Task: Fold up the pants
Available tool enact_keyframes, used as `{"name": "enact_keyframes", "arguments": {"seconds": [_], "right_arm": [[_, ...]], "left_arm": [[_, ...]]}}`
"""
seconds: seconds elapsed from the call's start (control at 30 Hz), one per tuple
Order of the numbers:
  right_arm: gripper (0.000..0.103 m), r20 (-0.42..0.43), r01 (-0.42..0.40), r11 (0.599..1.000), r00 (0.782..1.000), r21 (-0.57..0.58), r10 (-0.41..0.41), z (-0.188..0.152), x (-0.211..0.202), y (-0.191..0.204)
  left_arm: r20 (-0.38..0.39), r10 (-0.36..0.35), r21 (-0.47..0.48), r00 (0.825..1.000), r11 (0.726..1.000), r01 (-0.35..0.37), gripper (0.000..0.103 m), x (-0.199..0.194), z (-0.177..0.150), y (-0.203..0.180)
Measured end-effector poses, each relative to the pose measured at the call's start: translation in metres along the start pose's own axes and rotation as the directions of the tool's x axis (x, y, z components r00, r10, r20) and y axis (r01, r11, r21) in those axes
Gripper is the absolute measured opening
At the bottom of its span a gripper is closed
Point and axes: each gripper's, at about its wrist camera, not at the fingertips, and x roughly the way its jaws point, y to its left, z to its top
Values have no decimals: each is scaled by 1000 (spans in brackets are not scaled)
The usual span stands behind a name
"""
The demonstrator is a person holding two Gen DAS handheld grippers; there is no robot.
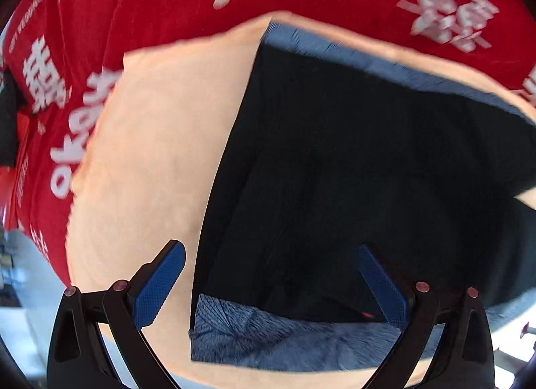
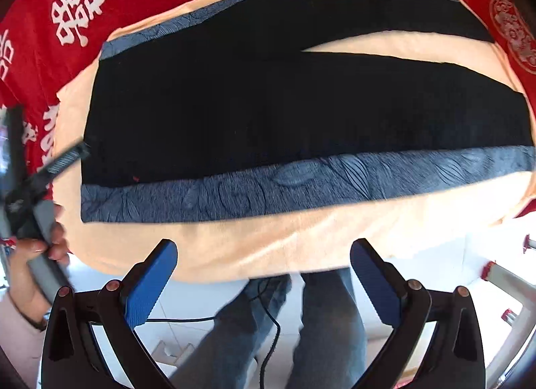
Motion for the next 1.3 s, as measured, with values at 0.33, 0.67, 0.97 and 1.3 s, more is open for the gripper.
{"name": "enact_keyframes", "arguments": {"seconds": [0.33, 0.67, 0.97, 1.3], "right_arm": [[95, -41, -435, 895, 897, 99, 440, -7, 73, -15], [75, -48, -594, 779, 788, 199, 614, -20, 138, 16], [75, 48, -690, 718, 723, 96, 689, 22, 84, 33], [75, 95, -614, 747, 785, 255, 612, -11, 117, -53]], "left_arm": [[22, -40, -67, 999, 997, 41, 103, 15, -41, 56], [-54, -328, -210, 943, 927, 310, 103, 11, -91, 56], [3, -491, -321, 871, 825, 466, 103, 9, -80, 29], [6, -481, -311, 877, 832, 459, 93, 5, -75, 25]]}}
